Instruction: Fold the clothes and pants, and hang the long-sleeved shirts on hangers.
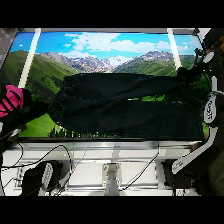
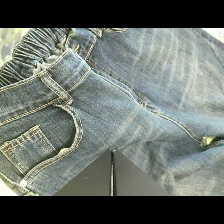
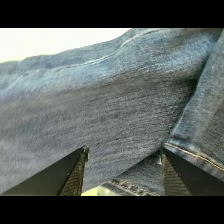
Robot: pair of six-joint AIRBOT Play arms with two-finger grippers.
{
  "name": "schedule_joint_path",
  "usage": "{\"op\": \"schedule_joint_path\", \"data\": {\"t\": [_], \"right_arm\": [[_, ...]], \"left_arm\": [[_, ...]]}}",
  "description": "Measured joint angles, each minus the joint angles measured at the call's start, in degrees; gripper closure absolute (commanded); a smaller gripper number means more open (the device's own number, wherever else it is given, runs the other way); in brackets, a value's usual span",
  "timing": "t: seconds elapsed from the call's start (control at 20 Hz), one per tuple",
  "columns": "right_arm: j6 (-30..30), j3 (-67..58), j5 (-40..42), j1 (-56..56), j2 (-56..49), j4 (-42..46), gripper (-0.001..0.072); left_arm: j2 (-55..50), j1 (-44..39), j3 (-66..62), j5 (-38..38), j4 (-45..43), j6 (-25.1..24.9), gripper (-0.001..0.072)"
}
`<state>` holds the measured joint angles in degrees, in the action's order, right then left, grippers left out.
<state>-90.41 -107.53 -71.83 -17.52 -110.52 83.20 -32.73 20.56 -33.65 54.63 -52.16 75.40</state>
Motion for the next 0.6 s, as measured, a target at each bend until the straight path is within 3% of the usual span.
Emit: {"op": "schedule_joint_path", "data": {"t": [0.3,0.6], "right_arm": [[-11.1,0.0,-0.5,0.9,-0.5,8.1,0.0211],[-14.1,0.0,-1.8,1.0,-0.6,11.5,0.0212]], "left_arm": [[0.0,0.0,0.0,0.0,0.0,0.0,0.0686],[0.0,0.0,0.0,0.0,0.0,0.0,0.0686]]}}
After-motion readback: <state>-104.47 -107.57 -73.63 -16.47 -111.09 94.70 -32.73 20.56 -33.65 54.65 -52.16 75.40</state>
